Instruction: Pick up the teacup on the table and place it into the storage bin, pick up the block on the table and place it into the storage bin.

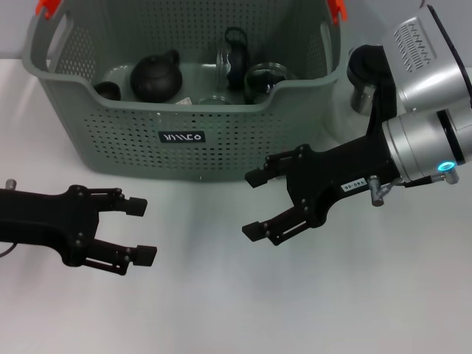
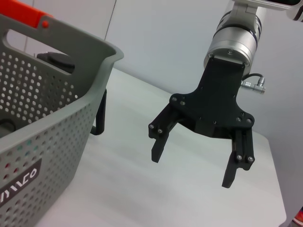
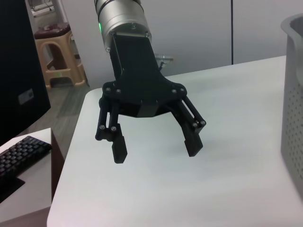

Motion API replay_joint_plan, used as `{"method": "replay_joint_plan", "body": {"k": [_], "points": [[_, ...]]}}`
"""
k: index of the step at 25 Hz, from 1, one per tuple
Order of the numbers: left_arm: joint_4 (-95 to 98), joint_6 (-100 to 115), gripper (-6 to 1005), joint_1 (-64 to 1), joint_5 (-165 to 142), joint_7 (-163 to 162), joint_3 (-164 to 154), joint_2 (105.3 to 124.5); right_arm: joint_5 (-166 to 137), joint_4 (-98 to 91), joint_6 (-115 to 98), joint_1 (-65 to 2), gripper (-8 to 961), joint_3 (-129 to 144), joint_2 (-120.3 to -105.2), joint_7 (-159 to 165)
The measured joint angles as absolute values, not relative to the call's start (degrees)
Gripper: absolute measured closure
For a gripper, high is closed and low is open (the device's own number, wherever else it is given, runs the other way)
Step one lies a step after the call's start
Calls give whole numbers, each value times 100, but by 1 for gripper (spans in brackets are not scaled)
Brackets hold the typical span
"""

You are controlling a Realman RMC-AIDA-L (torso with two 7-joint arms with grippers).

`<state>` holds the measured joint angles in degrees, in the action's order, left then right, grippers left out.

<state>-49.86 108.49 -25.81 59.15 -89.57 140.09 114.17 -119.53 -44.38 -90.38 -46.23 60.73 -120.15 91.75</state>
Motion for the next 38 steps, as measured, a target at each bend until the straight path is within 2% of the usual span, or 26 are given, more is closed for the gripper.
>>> {"method": "replay_joint_plan", "body": {"k": [38], "points": [[-5004,10929,47,-2636,5925,-9107,14054,11404,-11914,-4444,-9026,-4579,6,6014,-12007,9253]]}}
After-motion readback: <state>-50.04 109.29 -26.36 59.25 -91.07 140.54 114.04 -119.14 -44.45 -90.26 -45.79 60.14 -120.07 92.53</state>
